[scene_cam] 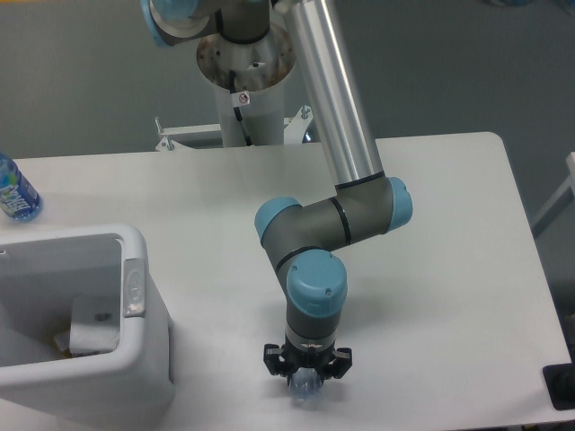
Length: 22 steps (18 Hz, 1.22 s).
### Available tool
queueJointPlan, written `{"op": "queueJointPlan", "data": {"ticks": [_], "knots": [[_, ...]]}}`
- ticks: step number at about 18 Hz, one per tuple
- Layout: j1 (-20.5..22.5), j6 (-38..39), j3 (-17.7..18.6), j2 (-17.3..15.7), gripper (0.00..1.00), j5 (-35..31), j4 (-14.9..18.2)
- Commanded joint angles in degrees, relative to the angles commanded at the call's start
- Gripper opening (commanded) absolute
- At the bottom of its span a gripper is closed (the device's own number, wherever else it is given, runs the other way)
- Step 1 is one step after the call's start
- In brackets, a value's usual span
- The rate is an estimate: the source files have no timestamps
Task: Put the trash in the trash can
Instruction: 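Lift the bottle and carry it over the trash bin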
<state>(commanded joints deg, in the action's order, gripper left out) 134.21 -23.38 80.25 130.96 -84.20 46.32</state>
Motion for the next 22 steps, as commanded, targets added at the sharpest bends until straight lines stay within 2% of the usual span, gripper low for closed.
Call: {"op": "queueJointPlan", "data": {"ticks": [3, 6, 13, 17, 22], "knots": [[0.17, -0.18, -1.58, -1.84, 0.55, 0.26, 0.0], [1.14, 2.1, -4.48, -5.18, 0.56, 1.57, 0.09], [4.3, 10.1, -12.38, -10.46, 0.56, 16.51, -0.09], [4.48, 16.24, -17.22, -11.95, 0.56, 19.86, -1.4], [3.17, 22.13, -18.28, -15.2, 0.56, 24.78, -1.76]]}}
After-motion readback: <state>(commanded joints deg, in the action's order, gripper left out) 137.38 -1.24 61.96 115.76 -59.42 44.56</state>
